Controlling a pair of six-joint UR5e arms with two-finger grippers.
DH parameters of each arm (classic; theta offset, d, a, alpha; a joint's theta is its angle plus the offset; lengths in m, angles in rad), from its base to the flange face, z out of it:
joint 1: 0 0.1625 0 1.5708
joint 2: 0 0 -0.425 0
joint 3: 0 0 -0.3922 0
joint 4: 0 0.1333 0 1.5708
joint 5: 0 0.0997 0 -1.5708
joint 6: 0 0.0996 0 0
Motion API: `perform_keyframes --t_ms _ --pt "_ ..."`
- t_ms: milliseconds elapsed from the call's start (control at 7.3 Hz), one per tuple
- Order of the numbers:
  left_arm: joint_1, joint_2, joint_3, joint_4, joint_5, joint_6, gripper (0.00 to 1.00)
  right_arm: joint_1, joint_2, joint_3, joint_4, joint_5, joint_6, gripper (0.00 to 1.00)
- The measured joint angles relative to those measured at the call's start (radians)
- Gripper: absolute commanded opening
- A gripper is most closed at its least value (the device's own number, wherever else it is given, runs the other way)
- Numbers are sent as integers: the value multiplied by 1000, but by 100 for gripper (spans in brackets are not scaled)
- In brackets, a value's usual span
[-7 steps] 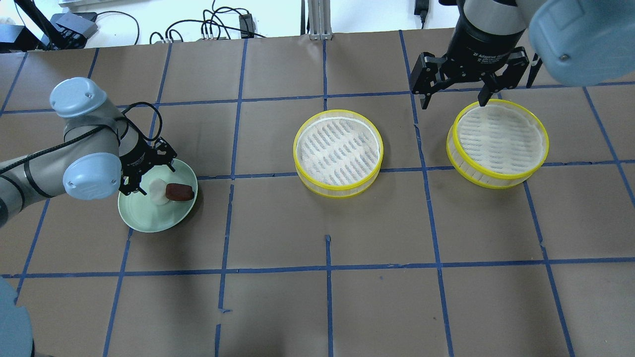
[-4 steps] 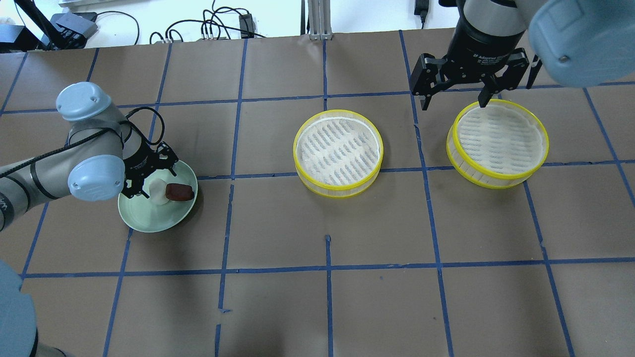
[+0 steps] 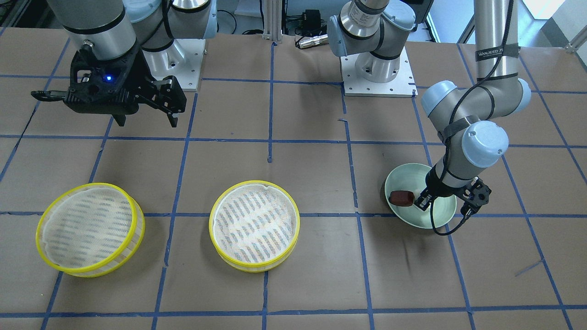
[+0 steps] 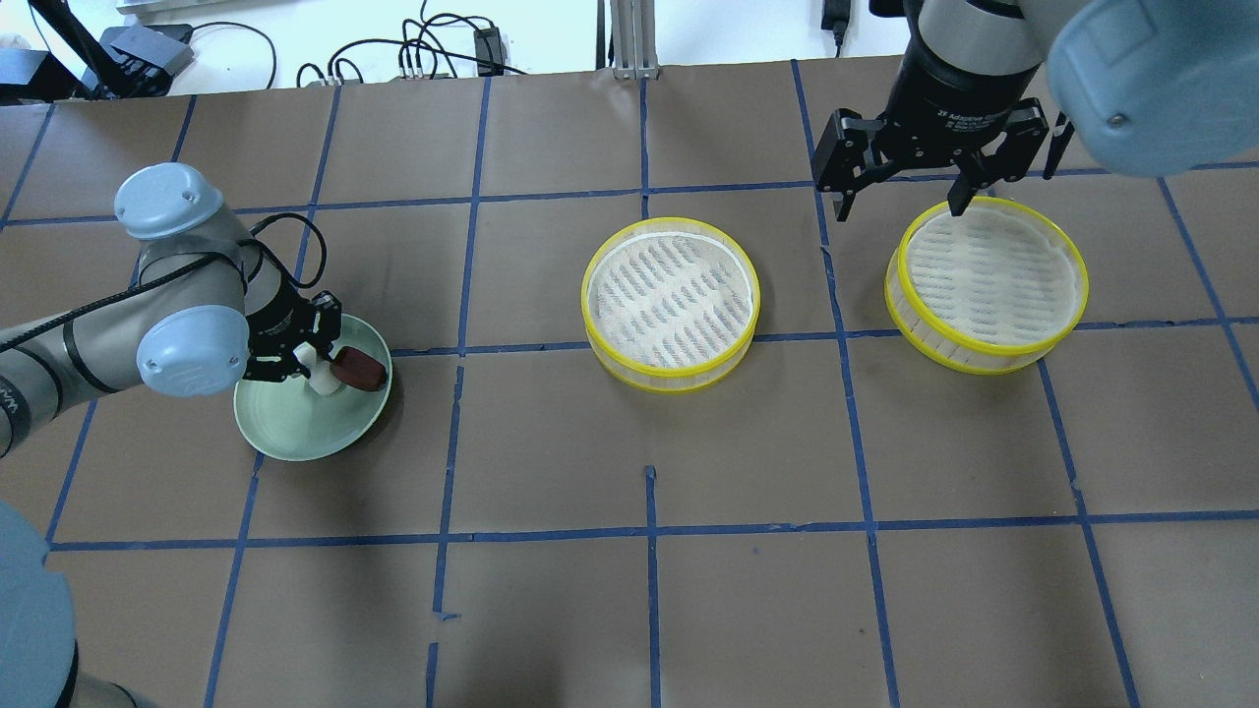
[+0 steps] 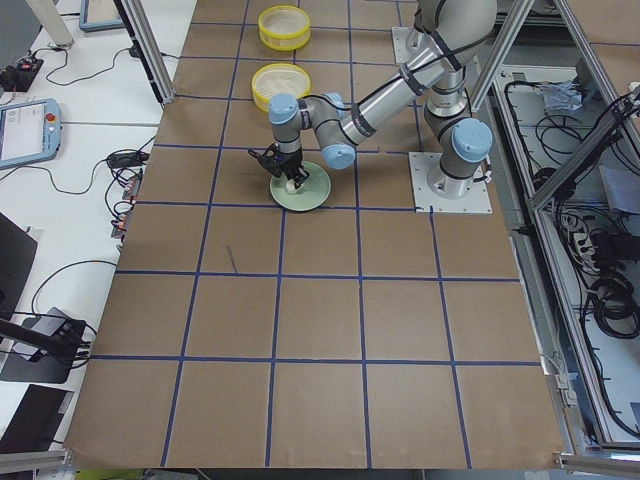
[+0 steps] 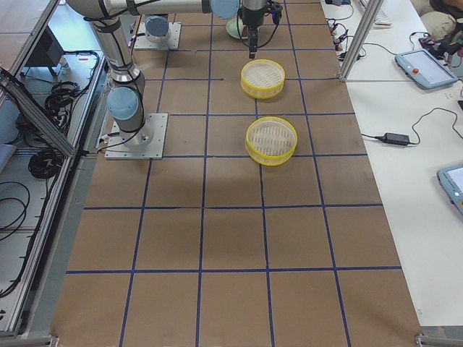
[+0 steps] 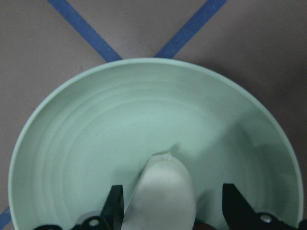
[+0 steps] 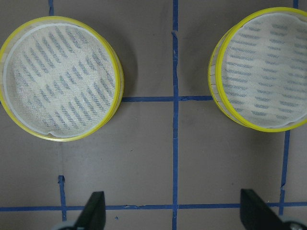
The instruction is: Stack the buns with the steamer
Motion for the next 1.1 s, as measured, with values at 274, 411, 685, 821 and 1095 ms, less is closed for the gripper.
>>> perform_keyframes --t_ms 274,411,685,821,1095 --pt "-4 35 25 -22 24 0 3 0 0 0 -1 0 0 100" --pt "-26 58 67 -79 62 4 3 0 0 0 0 0 0 100" --pt "-167 65 206 -211 36 5 4 0 0 1 1 0 -2 100" --pt "-244 51 265 -234 -33 2 4 0 0 1 2 -1 -5 100" --pt "-372 18 348 -241 -183 -43 5 -1 0 1 3 -1 -9 100"
